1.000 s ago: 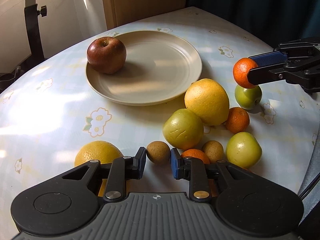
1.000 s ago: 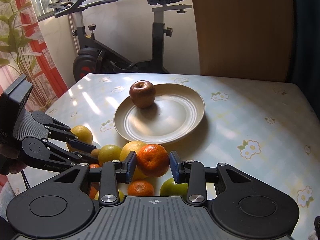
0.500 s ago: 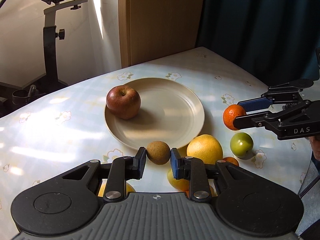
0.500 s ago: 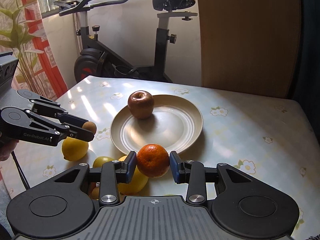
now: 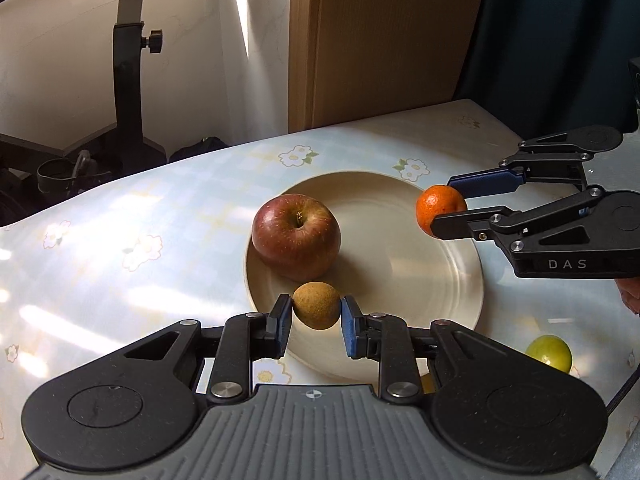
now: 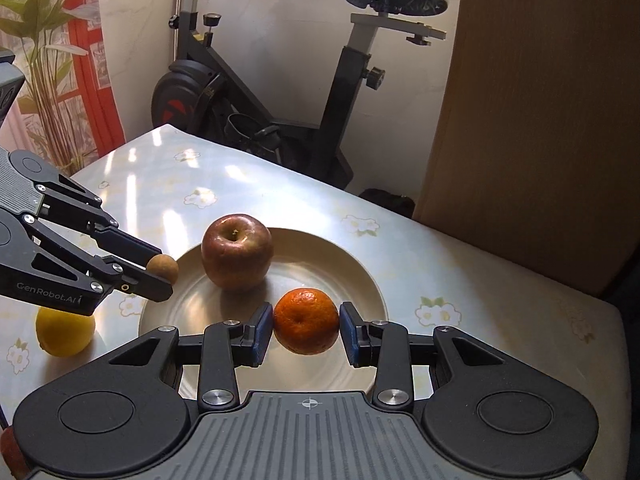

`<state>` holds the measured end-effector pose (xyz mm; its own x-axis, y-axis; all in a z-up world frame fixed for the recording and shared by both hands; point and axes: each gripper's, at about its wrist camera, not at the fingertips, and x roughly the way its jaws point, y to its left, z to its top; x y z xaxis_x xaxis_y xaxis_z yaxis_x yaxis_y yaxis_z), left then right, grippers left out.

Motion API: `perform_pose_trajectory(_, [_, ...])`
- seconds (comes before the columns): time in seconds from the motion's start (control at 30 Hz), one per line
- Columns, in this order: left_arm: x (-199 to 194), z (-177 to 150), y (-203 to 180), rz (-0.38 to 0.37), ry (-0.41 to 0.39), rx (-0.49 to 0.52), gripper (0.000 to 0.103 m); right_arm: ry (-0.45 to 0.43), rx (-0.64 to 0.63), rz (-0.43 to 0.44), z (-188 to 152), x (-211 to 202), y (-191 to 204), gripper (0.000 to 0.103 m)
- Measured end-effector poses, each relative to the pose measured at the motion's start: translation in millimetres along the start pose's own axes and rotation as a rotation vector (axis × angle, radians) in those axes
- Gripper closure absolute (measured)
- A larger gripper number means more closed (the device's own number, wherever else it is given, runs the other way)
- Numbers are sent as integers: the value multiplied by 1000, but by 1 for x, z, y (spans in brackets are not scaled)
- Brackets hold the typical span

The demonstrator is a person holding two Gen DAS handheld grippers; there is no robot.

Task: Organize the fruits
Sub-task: 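Carry the tangerine onto the cream plate with the right tool while the left tool carries a kiwi there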

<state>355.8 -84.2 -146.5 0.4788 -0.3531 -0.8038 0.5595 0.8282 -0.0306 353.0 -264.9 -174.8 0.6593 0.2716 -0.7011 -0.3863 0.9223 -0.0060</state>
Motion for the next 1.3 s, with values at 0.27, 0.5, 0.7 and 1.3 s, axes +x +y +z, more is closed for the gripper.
perform_pose_trajectory(0.27, [22,6,9,35,45,-8,75,9,18,2,16,51,-9,70])
perform_pose_trajectory(0.5, [33,5,12,40,59,-1,75,16,42,18,21,74,-11,70])
perform_pose_trajectory(0.7, [33,5,11,34,49,-6,75,6,73,27,21,81,-14,69])
perform_pose_trajectory(1.3, [5,2,7,-2,22,-20,61,-15,119,-26,19,42,-11,61])
